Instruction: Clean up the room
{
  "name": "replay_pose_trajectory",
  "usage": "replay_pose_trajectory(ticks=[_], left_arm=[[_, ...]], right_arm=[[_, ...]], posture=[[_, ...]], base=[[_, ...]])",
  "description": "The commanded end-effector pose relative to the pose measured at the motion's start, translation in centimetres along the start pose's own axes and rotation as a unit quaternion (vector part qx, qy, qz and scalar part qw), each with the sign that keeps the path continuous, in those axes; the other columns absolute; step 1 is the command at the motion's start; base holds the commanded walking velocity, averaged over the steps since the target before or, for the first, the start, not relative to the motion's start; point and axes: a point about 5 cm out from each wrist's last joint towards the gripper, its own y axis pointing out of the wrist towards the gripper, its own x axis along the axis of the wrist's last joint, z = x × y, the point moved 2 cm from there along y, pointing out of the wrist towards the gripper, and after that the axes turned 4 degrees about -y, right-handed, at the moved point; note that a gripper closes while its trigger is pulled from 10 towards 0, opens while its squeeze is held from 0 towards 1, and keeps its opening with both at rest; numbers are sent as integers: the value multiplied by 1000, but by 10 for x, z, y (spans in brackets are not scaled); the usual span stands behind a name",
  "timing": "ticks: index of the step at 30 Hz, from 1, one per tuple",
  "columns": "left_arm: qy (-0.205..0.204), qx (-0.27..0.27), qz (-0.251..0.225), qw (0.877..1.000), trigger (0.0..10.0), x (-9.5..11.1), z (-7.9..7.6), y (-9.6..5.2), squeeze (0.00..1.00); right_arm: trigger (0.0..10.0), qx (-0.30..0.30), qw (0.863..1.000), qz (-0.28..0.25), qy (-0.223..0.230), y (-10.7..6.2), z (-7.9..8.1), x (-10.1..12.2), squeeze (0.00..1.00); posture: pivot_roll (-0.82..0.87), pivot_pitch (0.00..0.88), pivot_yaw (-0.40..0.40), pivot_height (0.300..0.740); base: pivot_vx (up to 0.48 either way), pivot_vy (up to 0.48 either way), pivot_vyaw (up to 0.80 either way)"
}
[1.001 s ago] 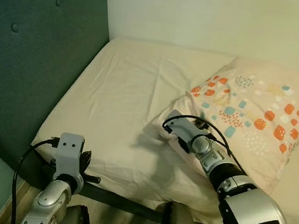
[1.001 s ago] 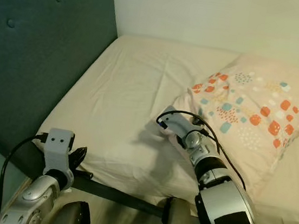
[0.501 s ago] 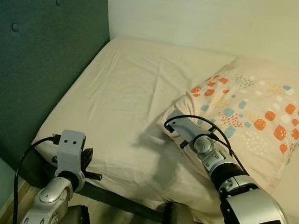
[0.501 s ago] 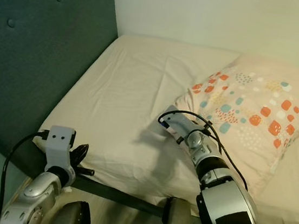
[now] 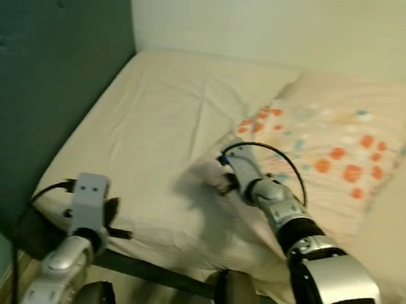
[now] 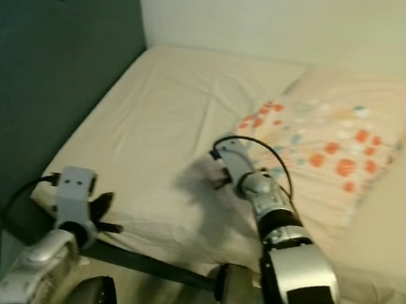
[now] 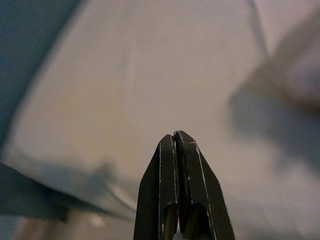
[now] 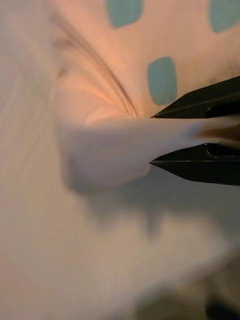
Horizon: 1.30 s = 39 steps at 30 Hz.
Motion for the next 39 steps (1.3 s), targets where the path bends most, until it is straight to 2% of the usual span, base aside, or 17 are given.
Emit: replay_pose_trajectory(ticks=[1, 6, 10, 15, 16, 19, 20, 22, 25, 28, 30, 32, 33, 34, 35, 36, 39], left_arm=[[-3, 29, 2, 1000, 10000, -2, 16, -1, 0], [-6, 40, -6, 999, 10000, 4, 23, 0, 0], [-2, 44, -10, 999, 10000, 5, 25, 0, 0], [-2, 46, -12, 999, 10000, 5, 26, 2, 0], [-2, 46, -12, 999, 10000, 5, 26, 2, 0], [-1, 46, -13, 999, 10000, 6, 26, 3, 0], [-1, 46, -13, 999, 10000, 6, 26, 3, 0], [-1, 45, -12, 999, 10000, 6, 26, 4, 0], [2, 38, -10, 999, 10000, 6, 25, 6, 0], [2, 35, -10, 999, 10000, 5, 24, 6, 0], [3, 22, -7, 1000, 10000, 5, 20, 8, 0], [3, 22, -7, 1000, 10000, 5, 20, 8, 0], [4, 13, -5, 1000, 10000, 4, 17, 9, 0], [4, 13, -5, 1000, 10000, 4, 17, 9, 0], [5, 3, -1, 1000, 10000, 2, 13, 11, 0], [1, -18, 9, 1000, 10000, -2, 6, 15, 0], [-5, -41, 19, 999, 10000, -6, -1, 18, 0]], right_arm=[[0, 102, 994, -45, -14, 12, 34, 22, 0], [0, 193, 978, -77, -22, 14, 59, 37, 0], [0, 321, 940, -104, -56, 6, 91, 45, 0], [0, 435, 891, -105, -77, -12, 116, 36, 0], [0, 435, 891, -105, -77, -12, 116, 36, 0], [0, 525, 840, -84, -107, -38, 129, 23, 0], [0, 525, 840, -84, -107, -38, 129, 23, 0], [0, 551, 822, -63, -128, -50, 129, 13, 0], [0, 548, 818, -12, -173, -58, 116, -6, 0], [0, 545, 818, 2, -183, -60, 112, -10, 0], [0, 513, 834, 23, -204, -61, 97, -18, 0], [0, 513, 834, 23, -204, -61, 97, -18, 0], [0, 495, 844, 24, -204, -62, 91, -17, 90], [0, 495, 844, 24, -204, -62, 91, -17, 90], [4000, 476, 857, 22, -197, -61, 86, -15, 1000], [10000, 458, 870, 12, -181, -63, 81, -10, 1000], [10000, 444, 881, 0, -165, -65, 76, -3, 1000]], posture=[[-63, 199, -13, 574], [-62, 194, -13, 574], [-62, 188, -10, 574], [-62, 177, -6, 574], [-62, 177, -6, 574], [-62, 176, -4, 574], [-62, 176, -4, 574], [-63, 174, -2, 574], [-63, 176, 1, 574], [-62, 175, 4, 574], [-67, 177, 11, 574], [-67, 177, 11, 574], [-68, 176, 14, 574], [-68, 176, 14, 574], [-72, 175, 19, 574], [-74, 174, 20, 574], [-74, 174, 20, 574]], base=[[0, 0, 0], [0, 0, 0], [0, 0, 0], [0, 0, 0], [0, 0, 0], [0, 0, 0], [0, 0, 0], [0, 0, 0], [0, 0, 0], [0, 0, 0], [0, 0, 0], [0, 0, 0], [0, 0, 0], [0, 0, 0], [0, 0, 0], [0, 0, 0], [0, 0, 0]])
